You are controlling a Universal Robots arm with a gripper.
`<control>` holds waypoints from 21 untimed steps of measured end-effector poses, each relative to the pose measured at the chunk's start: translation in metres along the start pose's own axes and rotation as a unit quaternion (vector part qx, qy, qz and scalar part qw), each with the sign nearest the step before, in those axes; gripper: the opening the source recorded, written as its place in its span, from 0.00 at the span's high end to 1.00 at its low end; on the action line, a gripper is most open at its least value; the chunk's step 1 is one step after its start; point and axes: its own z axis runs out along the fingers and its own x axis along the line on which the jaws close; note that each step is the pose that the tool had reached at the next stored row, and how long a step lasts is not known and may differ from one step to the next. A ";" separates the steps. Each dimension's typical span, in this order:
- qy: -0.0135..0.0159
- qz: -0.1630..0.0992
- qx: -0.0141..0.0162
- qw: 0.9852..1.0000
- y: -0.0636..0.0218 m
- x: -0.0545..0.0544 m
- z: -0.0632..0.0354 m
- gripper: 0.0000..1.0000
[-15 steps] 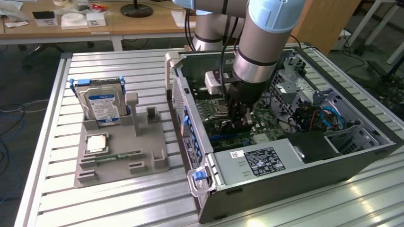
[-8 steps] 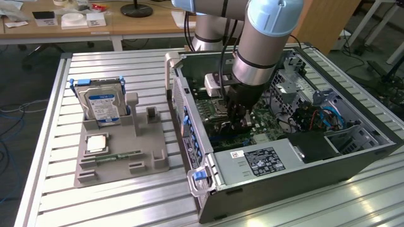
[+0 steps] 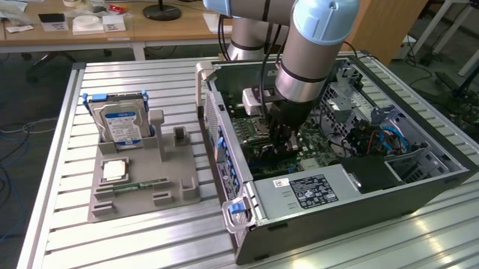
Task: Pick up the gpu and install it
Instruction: 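Insert the gpu into the slot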
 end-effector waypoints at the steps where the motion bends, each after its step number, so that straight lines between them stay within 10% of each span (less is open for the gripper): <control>1: 0.000 0.000 0.000 1.000 0.0000 0.000 0.0008 0.73; 21: 0.000 0.000 0.000 1.000 0.0002 0.000 0.0023 0.66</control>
